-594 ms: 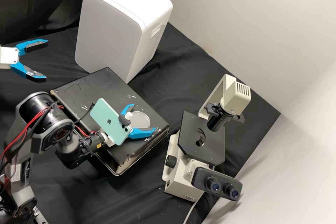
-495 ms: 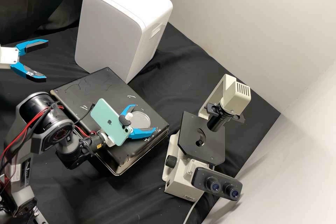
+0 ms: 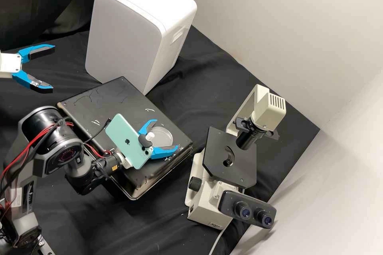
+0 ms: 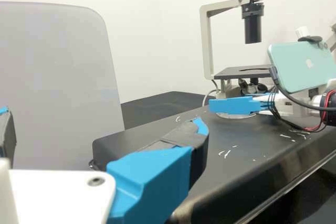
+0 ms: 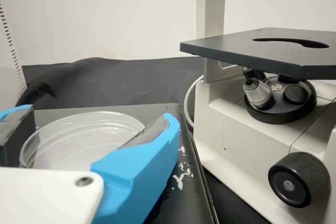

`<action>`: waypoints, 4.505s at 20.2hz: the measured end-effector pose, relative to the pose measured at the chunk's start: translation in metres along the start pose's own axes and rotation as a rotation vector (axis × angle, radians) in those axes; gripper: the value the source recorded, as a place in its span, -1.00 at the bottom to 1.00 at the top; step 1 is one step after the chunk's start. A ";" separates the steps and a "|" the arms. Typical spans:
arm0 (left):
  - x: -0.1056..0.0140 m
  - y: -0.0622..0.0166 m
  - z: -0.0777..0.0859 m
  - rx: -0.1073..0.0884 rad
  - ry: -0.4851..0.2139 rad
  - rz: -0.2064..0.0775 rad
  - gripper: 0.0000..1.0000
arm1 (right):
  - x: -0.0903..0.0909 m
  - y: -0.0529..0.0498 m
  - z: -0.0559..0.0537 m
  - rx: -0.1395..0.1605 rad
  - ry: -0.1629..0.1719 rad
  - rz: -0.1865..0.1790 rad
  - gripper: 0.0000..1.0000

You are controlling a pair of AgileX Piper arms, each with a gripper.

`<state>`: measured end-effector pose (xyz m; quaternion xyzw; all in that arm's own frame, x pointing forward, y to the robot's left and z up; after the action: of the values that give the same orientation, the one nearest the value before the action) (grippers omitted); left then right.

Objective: Place the petri dish on the microscope

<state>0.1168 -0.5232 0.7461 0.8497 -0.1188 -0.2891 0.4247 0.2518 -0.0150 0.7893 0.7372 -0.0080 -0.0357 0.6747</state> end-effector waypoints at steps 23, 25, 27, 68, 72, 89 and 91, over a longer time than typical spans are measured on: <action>0.000 0.0001 -0.001 0.000 0.007 0.001 1.00 | -0.020 0.037 -0.014 0.070 0.064 0.112 -1.00; 0.000 0.0001 -0.001 0.000 0.007 0.001 1.00 | -0.020 0.036 -0.014 0.070 0.062 0.107 -1.00; 0.000 0.0001 -0.001 0.000 0.007 0.001 1.00 | -0.019 0.033 -0.013 0.071 0.059 0.097 -1.00; 0.001 -0.0017 0.000 -0.007 0.010 -0.005 1.00 | -0.001 -0.002 -0.011 -0.005 0.038 0.000 1.00; 0.001 -0.0017 0.000 -0.007 0.010 -0.005 1.00 | -0.004 0.002 -0.015 -0.005 0.049 0.014 1.00; 0.001 -0.0012 -0.003 -0.004 0.033 -0.002 1.00 | -0.022 -0.009 -0.010 -0.029 0.021 -0.034 1.00; 0.001 -0.0012 -0.003 -0.004 0.031 -0.002 1.00 | -0.023 -0.009 -0.009 -0.034 0.018 -0.035 1.00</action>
<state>0.1194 -0.5212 0.7460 0.8532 -0.1107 -0.2767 0.4279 0.2295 -0.0037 0.7821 0.7260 0.0116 -0.0411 0.6864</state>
